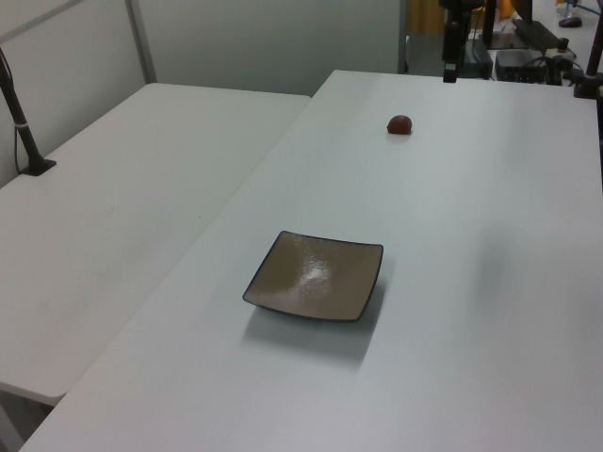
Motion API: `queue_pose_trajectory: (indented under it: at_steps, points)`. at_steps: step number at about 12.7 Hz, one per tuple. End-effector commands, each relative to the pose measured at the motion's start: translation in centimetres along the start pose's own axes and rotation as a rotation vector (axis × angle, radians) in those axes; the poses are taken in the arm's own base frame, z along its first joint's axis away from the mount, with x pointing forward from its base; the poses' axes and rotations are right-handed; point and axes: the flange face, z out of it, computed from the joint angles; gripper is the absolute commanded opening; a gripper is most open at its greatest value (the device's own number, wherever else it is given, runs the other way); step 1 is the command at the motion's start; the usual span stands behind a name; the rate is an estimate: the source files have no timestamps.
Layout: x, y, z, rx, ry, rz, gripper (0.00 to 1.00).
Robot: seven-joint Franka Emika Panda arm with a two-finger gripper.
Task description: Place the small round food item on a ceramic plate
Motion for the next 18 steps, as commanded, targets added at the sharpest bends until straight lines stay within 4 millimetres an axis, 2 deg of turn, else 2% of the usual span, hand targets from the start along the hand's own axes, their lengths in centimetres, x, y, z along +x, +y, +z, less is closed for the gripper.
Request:
queue_pose_trajectory:
  at_steps: [1,10,13,15,18]
  points:
    - [-0.9,-0.5,0.2,0.002,-0.013,-0.013,1.0]
    - [-0.9,0.1,0.4,0.001,-0.018,-0.017,1.0]
    - [-0.8,1.5,0.9,0.0,-0.024,0.009,1.0]
    - [-0.4,1.8,1.3,-0.001,-0.024,-0.005,1.0]
    - [0.0,4.2,1.8,0.004,-0.03,-0.06,1.0]
